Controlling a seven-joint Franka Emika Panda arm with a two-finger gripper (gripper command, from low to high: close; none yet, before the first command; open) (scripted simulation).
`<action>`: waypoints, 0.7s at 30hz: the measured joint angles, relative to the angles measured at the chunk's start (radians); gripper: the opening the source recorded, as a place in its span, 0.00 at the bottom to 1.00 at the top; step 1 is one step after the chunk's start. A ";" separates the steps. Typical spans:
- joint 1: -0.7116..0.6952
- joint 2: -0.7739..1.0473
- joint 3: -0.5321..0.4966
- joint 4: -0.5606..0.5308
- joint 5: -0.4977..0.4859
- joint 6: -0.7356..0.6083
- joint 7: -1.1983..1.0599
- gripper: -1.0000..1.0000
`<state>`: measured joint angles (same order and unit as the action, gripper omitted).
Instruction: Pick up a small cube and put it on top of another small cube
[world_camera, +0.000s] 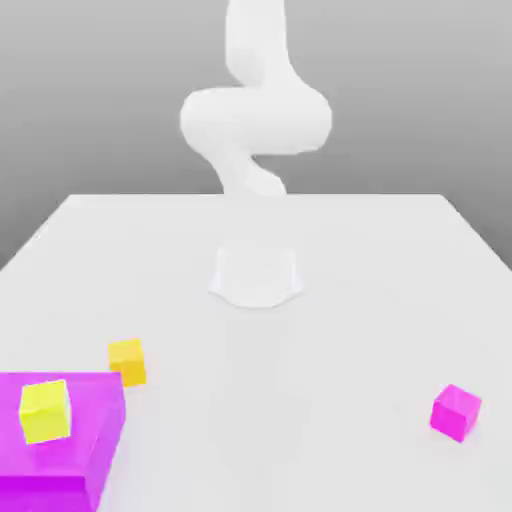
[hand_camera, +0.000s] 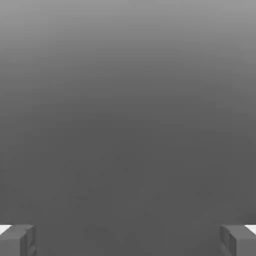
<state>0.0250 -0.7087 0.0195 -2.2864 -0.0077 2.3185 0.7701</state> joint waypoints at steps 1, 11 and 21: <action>0.011 0.039 0.009 0.006 -0.003 0.008 -0.013 0.50; 0.103 0.404 0.099 0.060 -0.043 0.082 -0.126 0.50; 0.220 0.768 0.183 0.115 -0.114 0.154 -0.216 0.50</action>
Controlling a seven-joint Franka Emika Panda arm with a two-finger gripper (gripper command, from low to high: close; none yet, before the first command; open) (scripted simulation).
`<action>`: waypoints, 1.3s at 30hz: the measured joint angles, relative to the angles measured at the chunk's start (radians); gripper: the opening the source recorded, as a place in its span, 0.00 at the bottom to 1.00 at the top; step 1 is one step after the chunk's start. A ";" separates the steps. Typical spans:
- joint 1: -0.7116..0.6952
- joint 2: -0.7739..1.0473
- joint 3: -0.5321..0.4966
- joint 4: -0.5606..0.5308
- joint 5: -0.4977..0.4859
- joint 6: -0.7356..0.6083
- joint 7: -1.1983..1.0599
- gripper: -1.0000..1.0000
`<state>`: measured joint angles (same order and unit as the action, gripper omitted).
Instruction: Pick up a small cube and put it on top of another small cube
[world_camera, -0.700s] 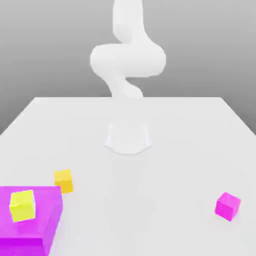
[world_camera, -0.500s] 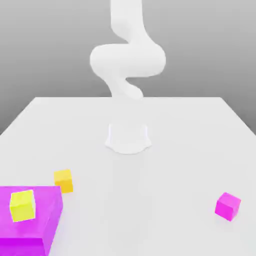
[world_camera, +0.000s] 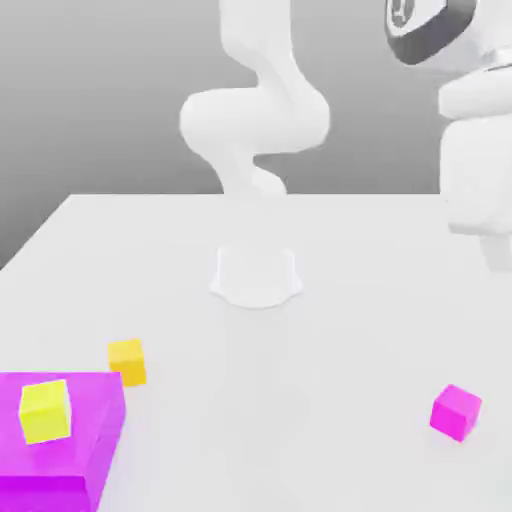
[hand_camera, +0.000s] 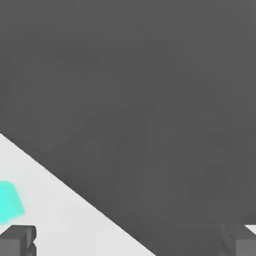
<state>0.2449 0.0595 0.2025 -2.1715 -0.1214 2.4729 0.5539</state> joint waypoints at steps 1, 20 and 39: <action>0.010 0.037 0.005 0.006 -0.008 0.007 -0.008 0.50; 0.156 0.538 0.018 0.092 -0.141 0.178 -0.056 0.00; -0.150 0.033 -0.283 -0.344 -0.053 0.129 0.285 0.00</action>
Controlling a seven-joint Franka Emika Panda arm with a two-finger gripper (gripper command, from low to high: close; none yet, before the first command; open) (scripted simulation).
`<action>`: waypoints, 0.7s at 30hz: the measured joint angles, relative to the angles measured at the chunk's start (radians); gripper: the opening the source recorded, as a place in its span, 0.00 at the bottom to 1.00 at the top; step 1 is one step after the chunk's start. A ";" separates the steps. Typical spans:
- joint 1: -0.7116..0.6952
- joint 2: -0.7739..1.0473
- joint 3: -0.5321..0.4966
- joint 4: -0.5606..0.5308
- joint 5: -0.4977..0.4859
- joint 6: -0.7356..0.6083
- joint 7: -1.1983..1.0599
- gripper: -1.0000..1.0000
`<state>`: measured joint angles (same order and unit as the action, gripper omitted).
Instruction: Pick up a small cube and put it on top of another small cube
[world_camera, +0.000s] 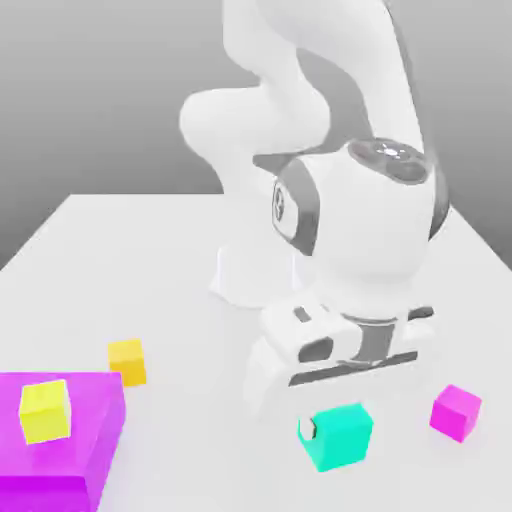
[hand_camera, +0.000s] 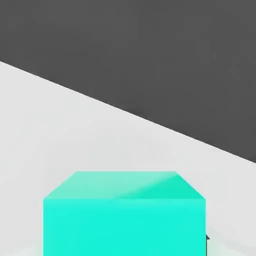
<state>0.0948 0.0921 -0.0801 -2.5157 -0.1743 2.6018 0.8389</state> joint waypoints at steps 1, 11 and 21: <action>-0.055 -0.032 -0.027 -0.035 -0.004 0.004 0.039 0.00; -0.453 -0.354 -0.218 -0.406 -0.017 0.064 0.440 0.00; -0.419 -0.123 -0.261 -0.436 0.137 0.321 0.369 1.00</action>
